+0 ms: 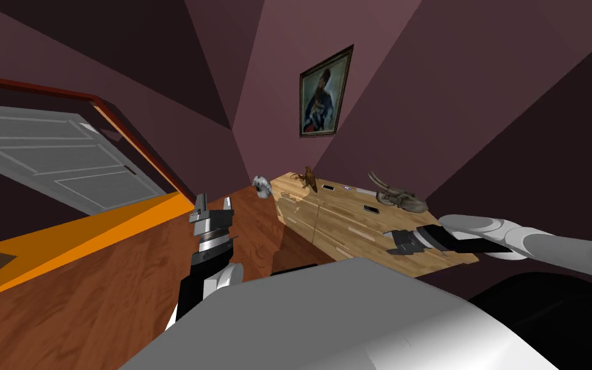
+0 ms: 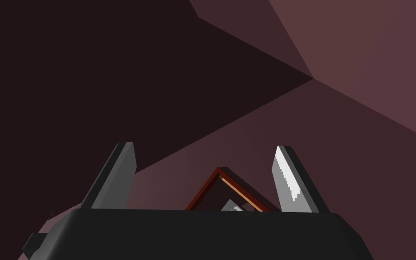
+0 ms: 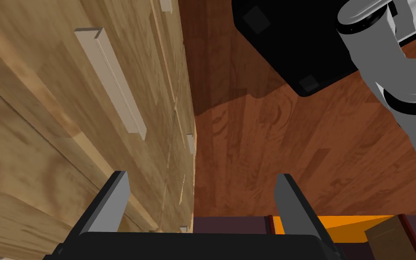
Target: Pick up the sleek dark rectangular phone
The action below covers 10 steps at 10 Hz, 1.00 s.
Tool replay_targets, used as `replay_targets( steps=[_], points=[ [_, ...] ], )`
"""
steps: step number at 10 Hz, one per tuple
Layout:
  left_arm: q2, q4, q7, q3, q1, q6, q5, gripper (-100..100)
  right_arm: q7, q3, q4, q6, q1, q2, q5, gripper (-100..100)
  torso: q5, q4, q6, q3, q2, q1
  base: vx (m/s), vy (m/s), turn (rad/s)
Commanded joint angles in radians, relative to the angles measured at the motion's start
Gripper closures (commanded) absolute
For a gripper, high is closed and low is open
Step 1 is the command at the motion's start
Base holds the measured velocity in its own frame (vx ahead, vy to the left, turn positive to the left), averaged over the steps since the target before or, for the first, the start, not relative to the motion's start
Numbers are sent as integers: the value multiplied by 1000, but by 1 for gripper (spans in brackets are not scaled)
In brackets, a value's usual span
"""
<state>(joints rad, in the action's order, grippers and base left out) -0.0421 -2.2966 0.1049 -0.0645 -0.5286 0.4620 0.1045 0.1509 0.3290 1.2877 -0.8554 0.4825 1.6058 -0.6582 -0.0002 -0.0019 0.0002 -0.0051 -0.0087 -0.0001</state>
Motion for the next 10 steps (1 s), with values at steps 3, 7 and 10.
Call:
replay_targets(
  steps=[3,7,10],
  points=[
    [0,0,0,0,0,0,0,0,13,14,-49,11,28,70,-35,-100,0,0,0,1,2,-1,103,-22,99],
    [0,0,0,0,0,0,0,0,27,38,-103,27,57,122,-83,-100,-1,0,0,1,2,-2,145,-60,127],
    [0,0,0,0,0,0,0,0,31,46,-115,32,66,131,-95,-100,-1,0,0,0,0,-2,130,-59,87]
  ],
)
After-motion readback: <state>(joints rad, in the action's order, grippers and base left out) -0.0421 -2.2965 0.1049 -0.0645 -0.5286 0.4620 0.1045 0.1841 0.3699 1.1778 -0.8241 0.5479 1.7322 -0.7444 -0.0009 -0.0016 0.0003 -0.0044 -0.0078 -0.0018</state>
